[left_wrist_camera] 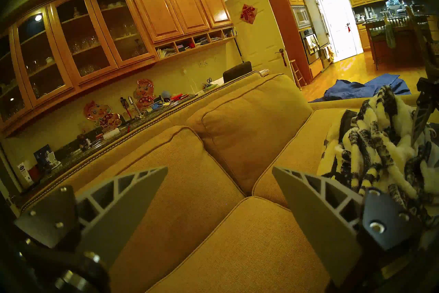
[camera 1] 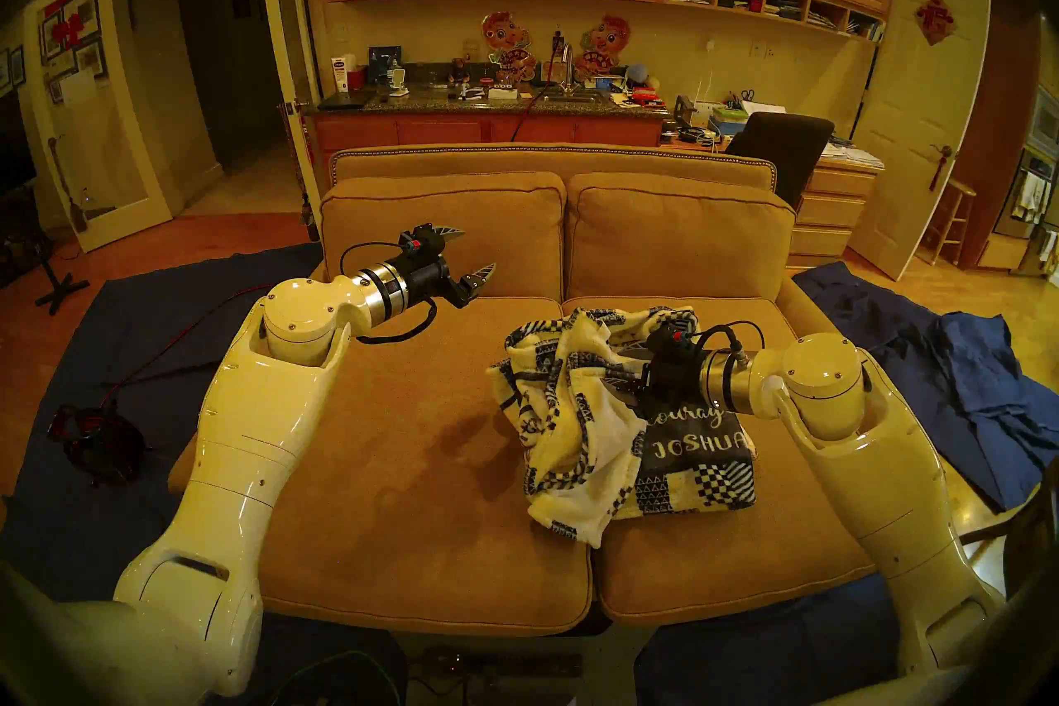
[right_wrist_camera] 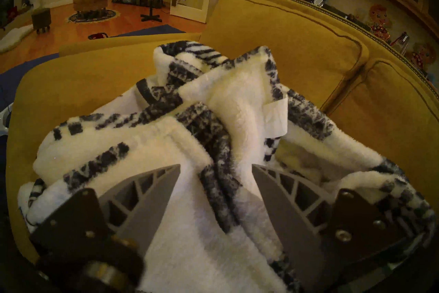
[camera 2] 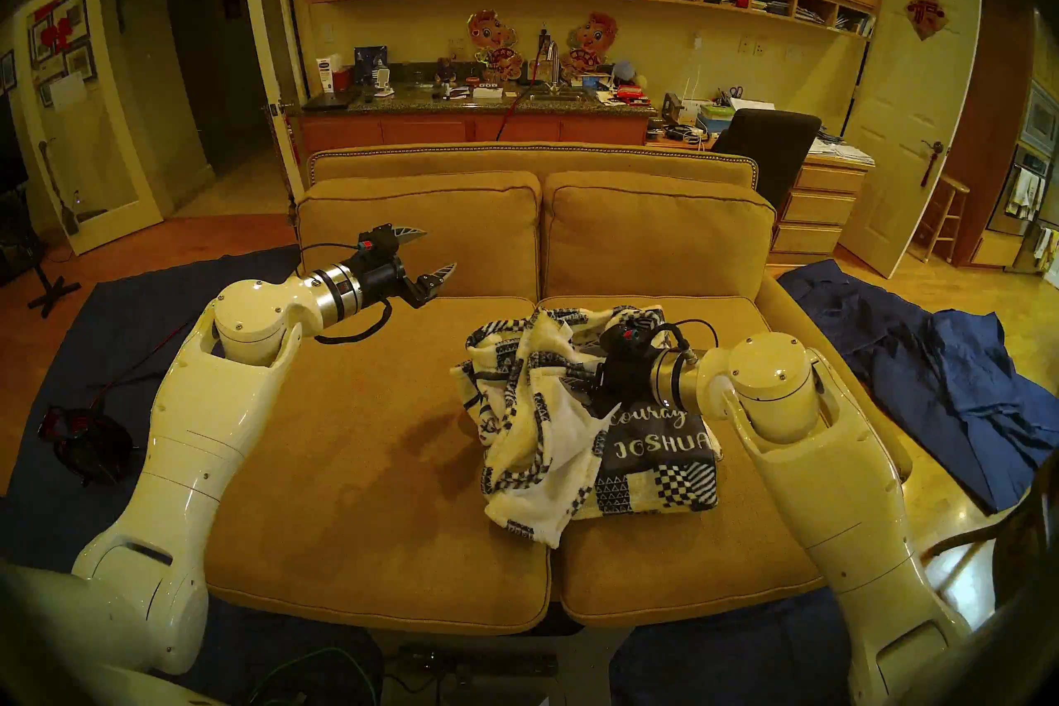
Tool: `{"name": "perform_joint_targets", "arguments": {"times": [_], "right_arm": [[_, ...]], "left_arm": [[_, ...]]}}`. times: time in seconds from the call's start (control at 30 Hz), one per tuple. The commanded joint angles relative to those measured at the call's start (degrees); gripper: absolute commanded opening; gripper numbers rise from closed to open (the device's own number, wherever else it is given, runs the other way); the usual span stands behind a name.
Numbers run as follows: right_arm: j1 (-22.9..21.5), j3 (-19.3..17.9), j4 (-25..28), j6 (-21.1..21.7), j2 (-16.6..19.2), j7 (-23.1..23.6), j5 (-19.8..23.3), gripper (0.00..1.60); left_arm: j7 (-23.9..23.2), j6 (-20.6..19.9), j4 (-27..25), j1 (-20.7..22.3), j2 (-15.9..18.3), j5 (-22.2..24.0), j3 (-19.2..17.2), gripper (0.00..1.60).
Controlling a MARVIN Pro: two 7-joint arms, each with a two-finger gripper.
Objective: Fold the blanket in half twice
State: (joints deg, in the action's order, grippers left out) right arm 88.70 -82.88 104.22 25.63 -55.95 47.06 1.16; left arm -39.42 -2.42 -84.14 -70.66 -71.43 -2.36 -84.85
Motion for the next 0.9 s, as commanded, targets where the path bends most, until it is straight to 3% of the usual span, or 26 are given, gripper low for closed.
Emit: {"name": "perform_joint_targets", "arguments": {"times": [0.0, 0.13, 0.17, 0.27, 0.33, 0.4, 0.6, 0.87], "right_arm": [[-0.62, 0.42, -0.27, -0.16, 0.1, -0.49, -0.91, 1.14], [-0.88, 0.67, -0.57, -0.07, -0.13, -0.66, -1.35, 1.04], [-0.91, 0.7, -0.59, -0.05, -0.15, -0.69, -1.39, 0.86], [-0.86, 0.64, -0.55, 0.07, -0.2, -0.82, -1.4, 0.63], [-0.63, 0.39, -0.52, -0.02, -0.19, -0.91, -1.28, 0.26], [-0.22, -0.04, -0.38, -0.2, 0.04, -0.91, -1.15, 0.0], [2.76, -3.63, 2.34, -0.29, 1.96, -0.57, -0.11, 0.0], [10.04, -11.38, 6.92, 0.37, 5.61, 1.01, 2.96, 0.0]], "left_arm": [[0.08, 0.25, -0.51, 0.95, 0.15, -0.09, -0.2, 1.6], [0.07, 0.25, -0.51, 0.95, 0.14, -0.1, -0.2, 1.6], [0.06, 0.25, -0.51, 0.95, 0.13, -0.1, -0.21, 1.6], [0.06, 0.25, -0.51, 0.94, 0.13, -0.1, -0.21, 1.6], [0.06, 0.25, -0.51, 0.94, 0.12, -0.11, -0.22, 1.6], [0.05, 0.25, -0.51, 0.94, 0.12, -0.11, -0.22, 1.6], [0.04, 0.24, -0.51, 0.94, 0.11, -0.11, -0.24, 1.6], [0.02, 0.23, -0.52, 0.91, 0.09, -0.1, -0.26, 1.6]]}}
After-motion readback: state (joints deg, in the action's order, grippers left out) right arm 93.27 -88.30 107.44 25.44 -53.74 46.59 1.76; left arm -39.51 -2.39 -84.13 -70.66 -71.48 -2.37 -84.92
